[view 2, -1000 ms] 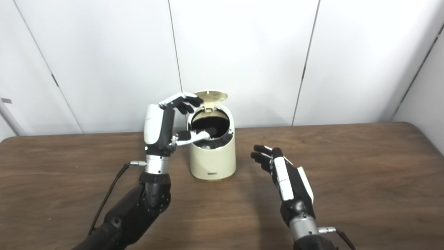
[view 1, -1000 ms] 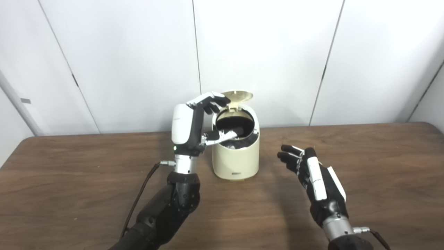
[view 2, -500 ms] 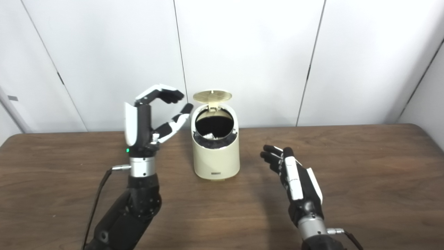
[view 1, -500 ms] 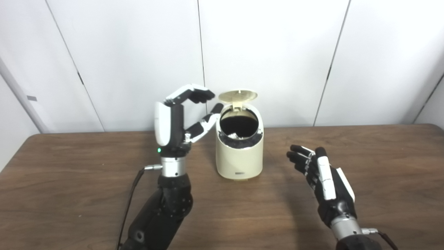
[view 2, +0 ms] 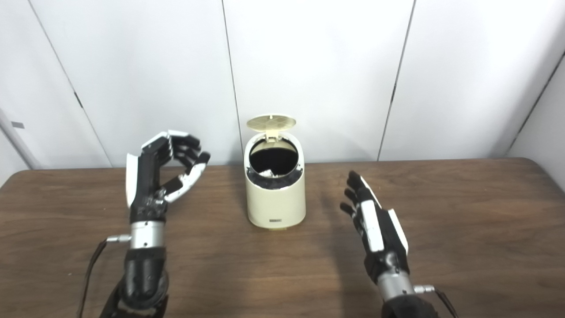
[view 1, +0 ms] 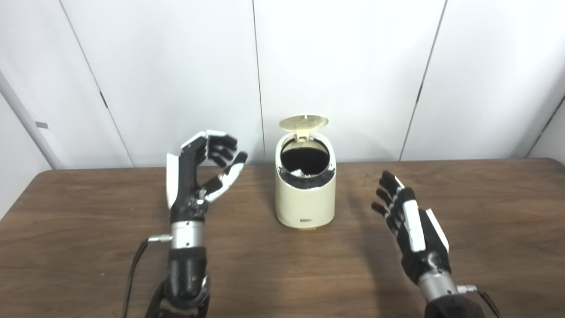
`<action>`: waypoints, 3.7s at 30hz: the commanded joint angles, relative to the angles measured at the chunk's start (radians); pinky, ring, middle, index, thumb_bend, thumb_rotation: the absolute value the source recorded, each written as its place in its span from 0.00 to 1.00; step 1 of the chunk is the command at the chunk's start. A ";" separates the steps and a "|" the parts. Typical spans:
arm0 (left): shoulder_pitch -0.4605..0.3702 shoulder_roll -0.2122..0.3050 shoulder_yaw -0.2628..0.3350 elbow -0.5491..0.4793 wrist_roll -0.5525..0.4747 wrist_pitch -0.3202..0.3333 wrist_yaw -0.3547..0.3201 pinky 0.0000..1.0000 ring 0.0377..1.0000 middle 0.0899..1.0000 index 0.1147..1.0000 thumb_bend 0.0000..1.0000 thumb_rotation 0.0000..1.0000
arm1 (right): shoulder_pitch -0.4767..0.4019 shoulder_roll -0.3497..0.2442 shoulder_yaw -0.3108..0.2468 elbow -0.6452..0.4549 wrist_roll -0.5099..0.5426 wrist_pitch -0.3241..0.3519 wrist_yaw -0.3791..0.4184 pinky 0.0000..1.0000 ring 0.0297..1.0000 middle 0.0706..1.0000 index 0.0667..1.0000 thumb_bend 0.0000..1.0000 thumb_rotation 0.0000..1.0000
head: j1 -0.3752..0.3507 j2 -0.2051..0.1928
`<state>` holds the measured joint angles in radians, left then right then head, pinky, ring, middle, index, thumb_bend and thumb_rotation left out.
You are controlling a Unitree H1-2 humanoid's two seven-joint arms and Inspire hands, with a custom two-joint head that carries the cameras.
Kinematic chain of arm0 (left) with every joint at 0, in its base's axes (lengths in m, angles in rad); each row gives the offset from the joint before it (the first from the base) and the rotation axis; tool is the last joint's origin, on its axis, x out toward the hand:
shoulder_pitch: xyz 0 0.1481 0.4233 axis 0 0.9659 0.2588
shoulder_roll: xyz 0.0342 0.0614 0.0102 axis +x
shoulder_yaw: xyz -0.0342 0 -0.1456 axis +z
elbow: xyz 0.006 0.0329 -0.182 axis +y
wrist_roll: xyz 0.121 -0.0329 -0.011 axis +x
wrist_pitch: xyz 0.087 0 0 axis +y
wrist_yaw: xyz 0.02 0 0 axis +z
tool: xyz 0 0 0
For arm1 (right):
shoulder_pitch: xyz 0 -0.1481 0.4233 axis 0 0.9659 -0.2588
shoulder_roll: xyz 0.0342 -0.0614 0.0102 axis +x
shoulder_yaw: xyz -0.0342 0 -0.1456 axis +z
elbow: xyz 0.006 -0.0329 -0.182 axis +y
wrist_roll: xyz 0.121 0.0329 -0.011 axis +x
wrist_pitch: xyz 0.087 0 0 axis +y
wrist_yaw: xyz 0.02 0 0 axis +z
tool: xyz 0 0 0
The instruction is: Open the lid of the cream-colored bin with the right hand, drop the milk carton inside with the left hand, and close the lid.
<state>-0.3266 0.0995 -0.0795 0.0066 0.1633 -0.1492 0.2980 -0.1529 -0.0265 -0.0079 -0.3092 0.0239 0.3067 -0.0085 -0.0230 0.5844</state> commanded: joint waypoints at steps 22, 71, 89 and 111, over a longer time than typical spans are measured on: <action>0.173 0.025 0.089 -0.088 -0.216 0.136 -0.295 0.96 0.99 1.00 1.00 0.54 0.88 | -0.399 -0.188 0.171 0.082 -0.457 0.033 0.044 0.84 0.92 0.96 0.95 0.57 1.00 | 0.002 0.009; 0.211 -0.056 0.096 -0.070 -0.145 0.157 -0.285 1.00 1.00 1.00 1.00 0.59 0.89 | -0.645 -0.366 0.429 0.136 -0.967 -0.031 0.433 0.95 0.94 0.81 0.77 0.66 0.93 | 0.030 -0.019; 0.211 -0.068 0.090 -0.085 -0.127 0.165 -0.284 1.00 1.00 1.00 1.00 0.63 0.88 | -0.609 -0.334 0.426 0.111 -1.037 -0.096 0.490 0.99 1.00 0.94 0.69 0.68 0.98 | 0.044 -0.007; 0.225 -0.058 0.086 -0.136 -0.125 0.204 -0.301 1.00 1.00 1.00 1.00 0.66 0.87 | -0.520 -0.299 0.368 0.074 -1.063 -0.184 0.386 1.00 1.00 1.00 0.64 0.58 0.88 | 0.051 0.033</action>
<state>-0.0850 0.0350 0.0091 -0.0819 0.0331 0.0638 0.0000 -0.6482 -0.3294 0.3765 -0.2050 -1.0346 0.1398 0.4093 0.0276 0.6166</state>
